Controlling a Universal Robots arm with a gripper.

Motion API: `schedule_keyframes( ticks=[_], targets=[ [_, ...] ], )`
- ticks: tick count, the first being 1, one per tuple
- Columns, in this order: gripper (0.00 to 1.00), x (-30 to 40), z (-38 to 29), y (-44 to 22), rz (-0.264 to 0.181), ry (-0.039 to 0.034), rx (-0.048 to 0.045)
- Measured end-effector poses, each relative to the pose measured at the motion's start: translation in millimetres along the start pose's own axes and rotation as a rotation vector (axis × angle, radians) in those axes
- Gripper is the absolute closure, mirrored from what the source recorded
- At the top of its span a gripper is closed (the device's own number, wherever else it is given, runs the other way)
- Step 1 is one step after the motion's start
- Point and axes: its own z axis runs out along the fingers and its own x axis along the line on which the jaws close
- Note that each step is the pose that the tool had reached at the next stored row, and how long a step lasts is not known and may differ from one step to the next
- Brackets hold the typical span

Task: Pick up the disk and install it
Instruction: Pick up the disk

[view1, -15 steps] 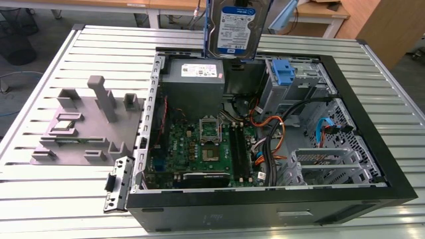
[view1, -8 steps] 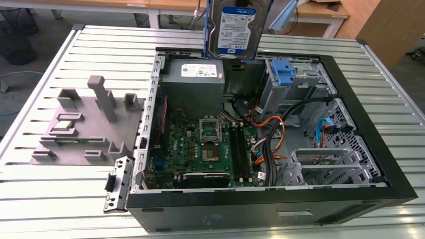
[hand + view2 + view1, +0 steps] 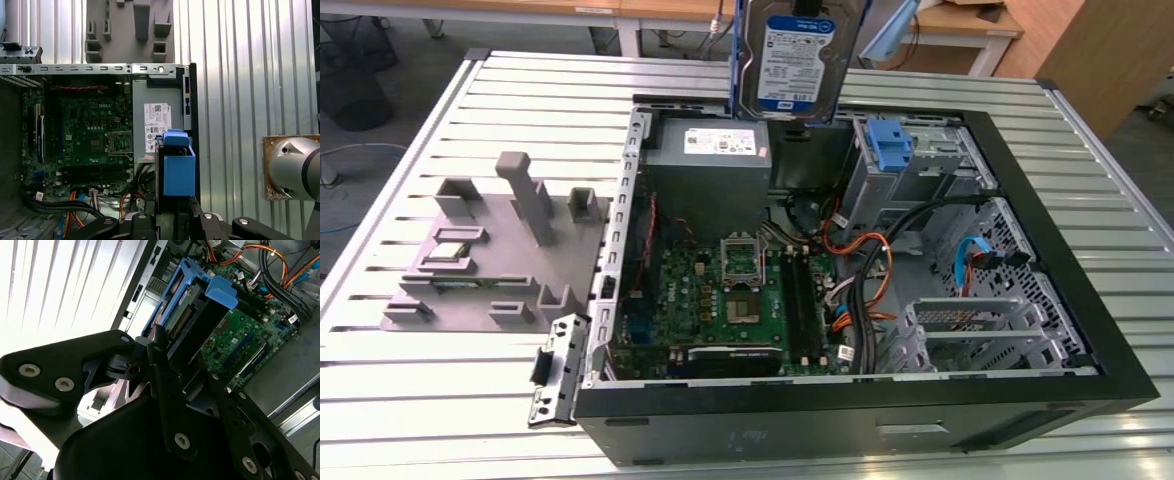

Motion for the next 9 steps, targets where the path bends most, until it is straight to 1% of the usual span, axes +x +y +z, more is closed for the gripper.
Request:
schedule_keyframes(
  ticks=[5, 7, 9],
  targets=[
    [0.65, 1.5, -0.1, -0.1, 0.0, 0.0, 0.0],
    [0.65, 4.2, -0.4, -0.2, 0.0, 0.0001, 0.0],
    [0.65, 4.4, -0.4, -0.2, 0.0, 0.0001, 0.0]
  ],
)
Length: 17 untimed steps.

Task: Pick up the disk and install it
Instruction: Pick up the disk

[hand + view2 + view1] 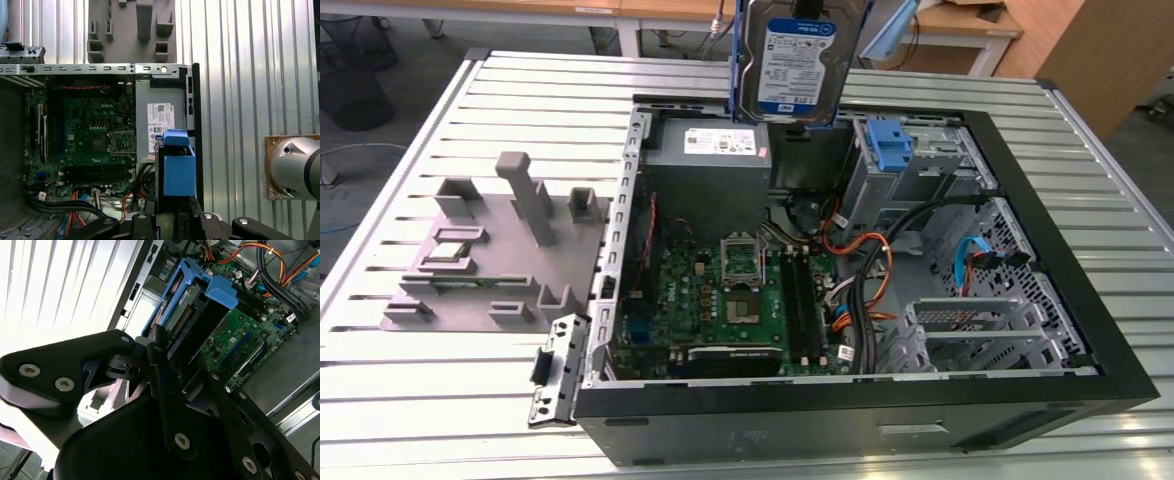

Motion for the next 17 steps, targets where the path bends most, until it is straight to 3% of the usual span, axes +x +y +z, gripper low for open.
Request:
schedule_keyframes(
  ticks=[17],
  targets=[
    [0.65, 4.5, -0.3, -0.2, 0.0, -0.0001, 0.0]
  ],
)
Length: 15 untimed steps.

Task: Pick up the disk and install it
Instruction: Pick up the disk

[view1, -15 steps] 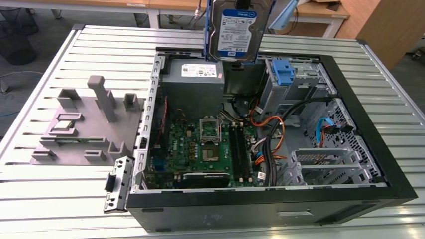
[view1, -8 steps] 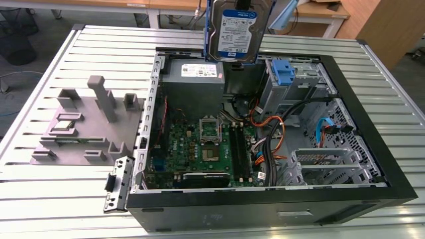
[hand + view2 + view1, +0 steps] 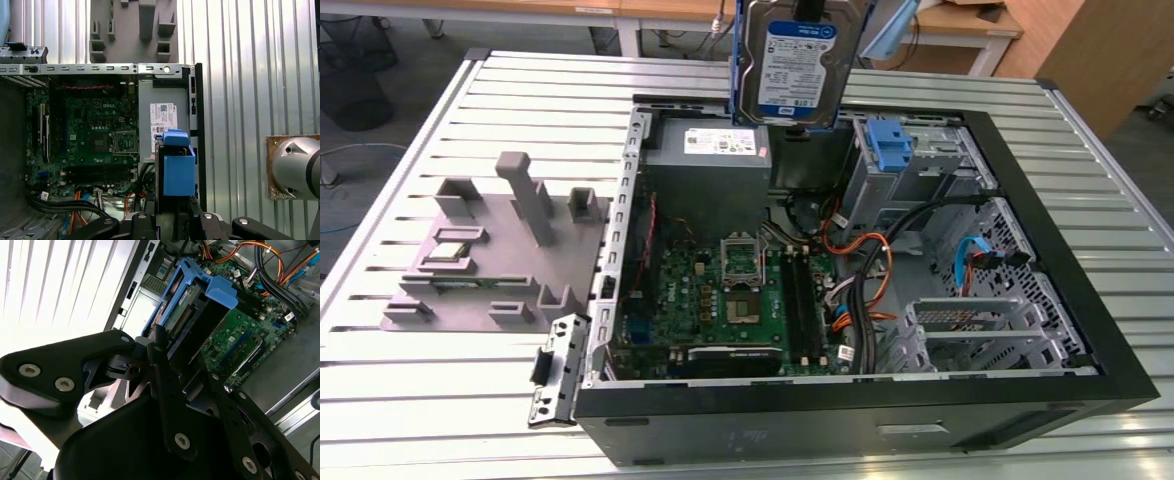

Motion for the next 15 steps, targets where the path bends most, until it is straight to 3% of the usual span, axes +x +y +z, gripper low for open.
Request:
schedule_keyframes(
  ticks=[15],
  targets=[
    [0.65, 4.7, -0.5, -0.2, 0.0, 0.0001, 0.0]
  ],
)
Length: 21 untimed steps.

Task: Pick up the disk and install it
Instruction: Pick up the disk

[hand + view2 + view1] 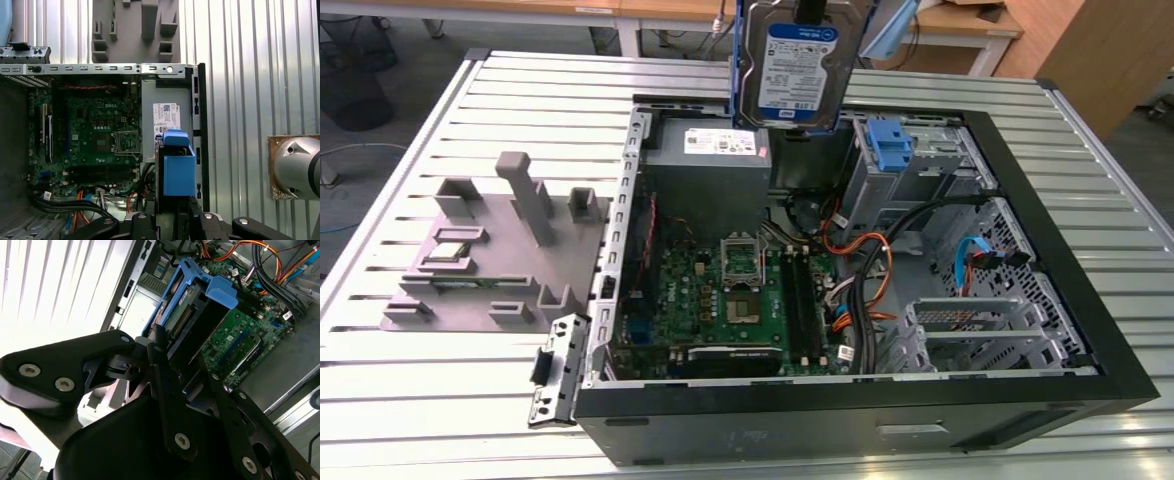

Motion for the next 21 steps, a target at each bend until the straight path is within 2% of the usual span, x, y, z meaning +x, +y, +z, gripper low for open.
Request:
schedule_keyframes(
  ticks=[21],
  targets=[
    [0.65, 5.3, -0.5, -0.2, 0.0, 0.0, 0.0]
  ],
)
